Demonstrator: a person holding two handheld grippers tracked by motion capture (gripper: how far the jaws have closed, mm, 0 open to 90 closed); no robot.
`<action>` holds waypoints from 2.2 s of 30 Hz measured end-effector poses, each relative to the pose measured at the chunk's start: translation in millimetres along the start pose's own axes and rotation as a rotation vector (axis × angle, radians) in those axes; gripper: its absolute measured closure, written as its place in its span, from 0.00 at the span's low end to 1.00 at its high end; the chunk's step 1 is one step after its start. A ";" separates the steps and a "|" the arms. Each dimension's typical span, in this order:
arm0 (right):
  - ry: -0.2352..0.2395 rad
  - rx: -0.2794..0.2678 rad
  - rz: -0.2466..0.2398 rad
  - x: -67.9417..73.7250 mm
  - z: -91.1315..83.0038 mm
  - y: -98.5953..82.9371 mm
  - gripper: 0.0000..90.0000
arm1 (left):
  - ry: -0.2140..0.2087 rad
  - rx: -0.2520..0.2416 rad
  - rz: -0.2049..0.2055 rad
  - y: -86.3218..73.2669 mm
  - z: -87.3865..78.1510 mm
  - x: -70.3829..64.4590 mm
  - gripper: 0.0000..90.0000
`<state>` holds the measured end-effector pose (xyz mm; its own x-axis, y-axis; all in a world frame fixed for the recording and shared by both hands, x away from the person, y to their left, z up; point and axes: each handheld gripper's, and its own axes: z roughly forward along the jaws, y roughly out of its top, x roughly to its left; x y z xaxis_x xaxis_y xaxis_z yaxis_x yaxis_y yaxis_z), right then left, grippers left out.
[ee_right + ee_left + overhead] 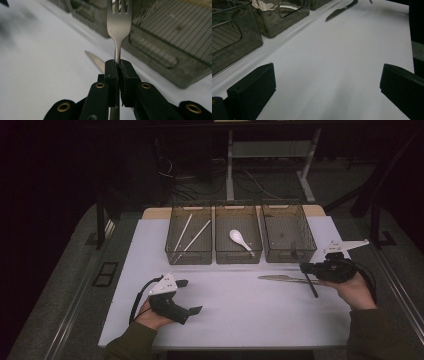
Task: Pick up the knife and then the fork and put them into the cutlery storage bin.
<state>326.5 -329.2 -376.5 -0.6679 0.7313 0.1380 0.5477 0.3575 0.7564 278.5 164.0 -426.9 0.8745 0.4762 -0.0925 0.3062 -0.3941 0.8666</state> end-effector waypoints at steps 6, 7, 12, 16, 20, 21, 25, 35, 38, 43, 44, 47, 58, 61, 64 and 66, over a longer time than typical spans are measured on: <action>-0.049 -0.092 0.020 -5.4 -8.1 11.2 0.94 | -0.004 -0.007 -0.008 0.1 0.0 0.0 0.00; -0.060 -0.102 0.023 -7.2 -8.4 13.5 0.94 | -0.005 -0.010 -0.012 0.1 0.0 0.0 0.00; -0.095 -0.162 0.055 -20.8 -7.3 28.9 0.94 | -0.005 -0.012 -0.010 0.4 0.1 -0.7 0.00; -0.141 -0.199 0.061 -29.6 -6.6 44.8 0.94 | -0.007 -0.015 -0.010 0.8 -0.4 -1.1 0.00; -0.171 -0.217 0.063 -38.0 -6.1 59.1 0.94 | -0.006 -0.018 -0.009 1.0 -0.8 -1.1 0.00; -0.175 -0.221 0.064 -40.7 -5.1 62.3 0.94 | -0.006 -0.018 -0.009 1.0 -0.8 -1.1 0.00; -0.198 -0.232 0.072 -51.9 -0.3 73.7 0.94 | -0.006 -0.018 -0.010 1.1 -0.8 -0.8 0.00; -0.235 -0.196 0.092 -70.9 27.4 89.7 0.94 | -0.007 -0.017 -0.008 1.0 -1.2 -0.9 0.00; -0.243 -0.156 0.107 -74.6 38.8 86.9 0.94 | -0.009 -0.020 -0.008 1.0 -1.9 -0.7 0.00; -0.248 -0.084 0.107 -78.2 52.2 80.8 0.94 | -0.013 -0.023 -0.009 1.1 -2.0 -0.8 0.00; -0.249 -0.072 0.111 -78.5 54.1 79.7 0.94 | -0.013 -0.023 -0.010 1.1 -2.0 -1.1 0.00; -0.251 -0.030 0.108 -78.9 60.0 76.4 0.94 | -0.012 -0.025 -0.010 1.2 -2.2 -1.1 0.00; -0.268 0.072 0.094 -82.0 79.4 64.0 0.94 | -0.013 -0.022 -0.009 1.4 -2.1 -1.5 0.00; -0.274 0.083 0.092 -82.8 81.8 63.7 0.94 | -0.013 -0.022 -0.009 1.4 -2.1 -1.5 0.00; -0.276 0.091 0.093 -82.6 84.4 64.2 0.94 | -0.014 -0.023 -0.009 1.5 -2.2 -1.4 0.00; -0.278 0.100 0.090 -81.5 86.9 65.2 0.94 | -0.013 -0.025 -0.007 1.5 -2.6 -1.2 0.00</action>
<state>460.4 -315.0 -394.0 -0.4589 0.8884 0.0109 0.6545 0.3298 0.6803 276.9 164.9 -424.2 0.8771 0.4689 -0.1044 0.3028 -0.3710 0.8779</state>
